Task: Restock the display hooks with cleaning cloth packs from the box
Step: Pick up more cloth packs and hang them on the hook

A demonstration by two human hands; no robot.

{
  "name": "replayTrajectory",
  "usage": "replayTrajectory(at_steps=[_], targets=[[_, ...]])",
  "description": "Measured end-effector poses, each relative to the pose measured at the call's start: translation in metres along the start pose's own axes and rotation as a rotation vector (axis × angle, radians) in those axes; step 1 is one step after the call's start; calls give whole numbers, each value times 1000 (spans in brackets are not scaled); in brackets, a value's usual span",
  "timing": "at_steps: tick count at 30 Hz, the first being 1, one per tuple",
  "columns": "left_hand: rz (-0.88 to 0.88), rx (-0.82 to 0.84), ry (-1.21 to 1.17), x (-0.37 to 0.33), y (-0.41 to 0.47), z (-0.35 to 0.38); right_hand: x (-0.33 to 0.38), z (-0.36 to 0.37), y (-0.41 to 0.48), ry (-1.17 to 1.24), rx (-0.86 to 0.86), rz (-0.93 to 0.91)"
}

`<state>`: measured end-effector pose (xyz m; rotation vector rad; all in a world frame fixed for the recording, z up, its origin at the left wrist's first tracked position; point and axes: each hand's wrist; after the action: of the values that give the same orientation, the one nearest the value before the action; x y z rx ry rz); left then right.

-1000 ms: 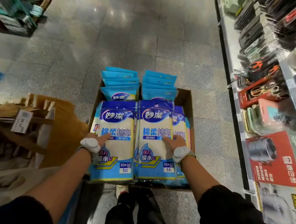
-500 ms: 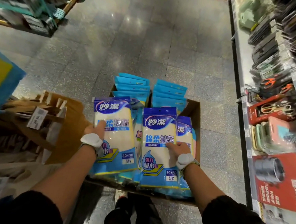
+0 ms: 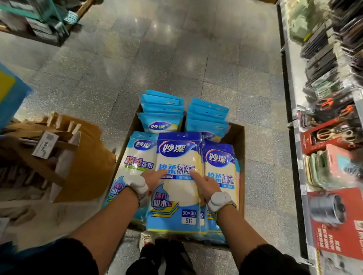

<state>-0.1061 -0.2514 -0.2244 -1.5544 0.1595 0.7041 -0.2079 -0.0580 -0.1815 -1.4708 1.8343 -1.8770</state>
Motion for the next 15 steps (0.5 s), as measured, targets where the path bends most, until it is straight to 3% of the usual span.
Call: replayTrajectory(at_steps=[6, 12, 13, 15], targets=[[55, 12, -172, -15, -27, -11, -2, 8, 12, 112, 64, -45], [101, 95, -335, -34, -57, -25, 28, 20, -18, 351, 264, -70], [117, 88, -334, -36, -59, -27, 25, 17, -20, 298, 192, -99], [133, 64, -277, -41, -63, -29, 11, 3, -10, 26, -119, -160]])
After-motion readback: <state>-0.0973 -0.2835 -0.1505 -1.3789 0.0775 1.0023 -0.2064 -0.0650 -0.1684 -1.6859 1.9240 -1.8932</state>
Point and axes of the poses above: each hand's wrist, its own y-axis towards the middle knuckle, its own z-axis out of the palm, x = y × z, and after that the axes turned 8 degrees about x, right-handed
